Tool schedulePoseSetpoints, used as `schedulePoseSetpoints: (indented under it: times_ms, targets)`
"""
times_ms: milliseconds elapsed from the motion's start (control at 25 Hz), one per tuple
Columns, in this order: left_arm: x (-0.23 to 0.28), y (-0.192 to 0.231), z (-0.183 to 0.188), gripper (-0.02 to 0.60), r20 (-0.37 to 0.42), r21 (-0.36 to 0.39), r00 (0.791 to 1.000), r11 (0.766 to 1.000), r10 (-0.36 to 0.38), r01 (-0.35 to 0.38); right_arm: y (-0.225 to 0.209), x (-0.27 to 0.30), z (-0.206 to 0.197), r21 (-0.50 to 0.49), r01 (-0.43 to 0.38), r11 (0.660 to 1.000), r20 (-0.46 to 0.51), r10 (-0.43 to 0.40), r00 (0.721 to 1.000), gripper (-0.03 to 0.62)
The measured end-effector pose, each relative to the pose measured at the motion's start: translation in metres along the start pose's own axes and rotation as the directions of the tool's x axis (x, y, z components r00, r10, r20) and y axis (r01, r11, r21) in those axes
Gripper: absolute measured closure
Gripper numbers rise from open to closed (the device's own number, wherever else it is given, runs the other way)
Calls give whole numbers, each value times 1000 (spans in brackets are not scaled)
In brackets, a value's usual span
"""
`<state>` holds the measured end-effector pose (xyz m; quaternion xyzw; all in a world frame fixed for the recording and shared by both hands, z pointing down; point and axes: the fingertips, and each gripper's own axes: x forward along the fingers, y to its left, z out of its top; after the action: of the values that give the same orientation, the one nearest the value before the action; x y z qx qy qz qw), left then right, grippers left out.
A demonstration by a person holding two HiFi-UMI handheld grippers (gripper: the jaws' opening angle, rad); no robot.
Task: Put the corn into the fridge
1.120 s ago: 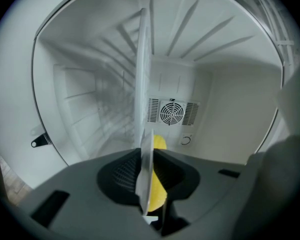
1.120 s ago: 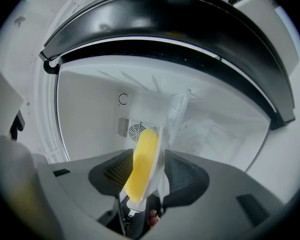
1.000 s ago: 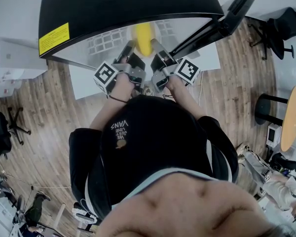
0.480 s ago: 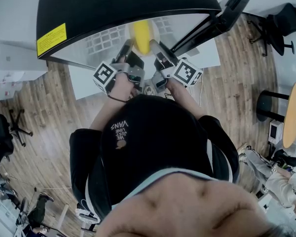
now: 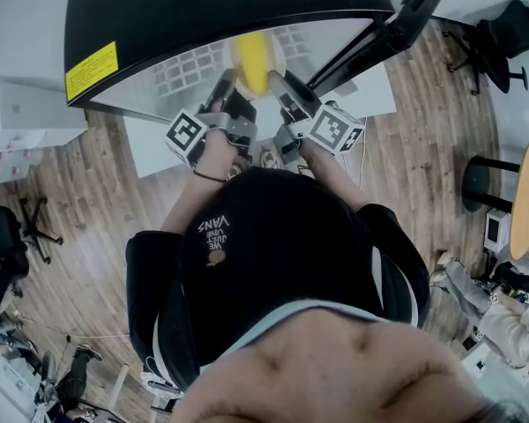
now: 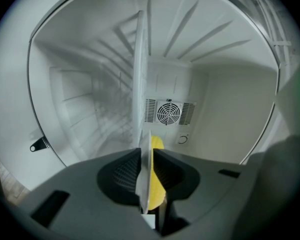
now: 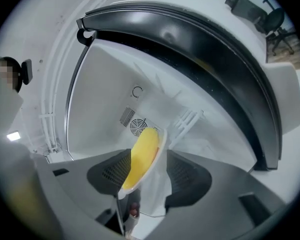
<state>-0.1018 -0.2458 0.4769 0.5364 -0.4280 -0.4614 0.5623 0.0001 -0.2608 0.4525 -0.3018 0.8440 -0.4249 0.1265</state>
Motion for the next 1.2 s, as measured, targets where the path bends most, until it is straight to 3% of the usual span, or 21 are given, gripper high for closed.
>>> schedulePoseSetpoints:
  times_ms: [240, 480, 800, 920, 1040, 1200]
  targets:
    - [-4, -8, 3, 528, 7, 6, 999, 999, -42, 42, -2, -4, -3, -4, 12, 1000, 3, -12, 1000, 379]
    - [-9, -9, 8, 528, 6, 53, 999, 997, -49, 49, -1, -9, 0, -82, 27, 996, 19, -25, 999, 379]
    - [-19, -15, -4, 528, -116, 276, 992, 958, -53, 84, 7, -16, -3, -207, 39, 978, 18, -36, 999, 379]
    - [-23, -17, -5, 528, -137, 350, 989, 932, -47, 93, 9, -19, -6, -237, 44, 971, 14, -42, 999, 379]
    - [-27, -17, -2, 528, -150, 444, 988, 892, -25, 89, 12, -21, -8, -287, 49, 957, 15, -47, 999, 379]
    - [-31, -23, -2, 528, -182, 607, 983, 787, 3, 109, 13, -24, -11, -334, 55, 941, 10, -55, 998, 379]
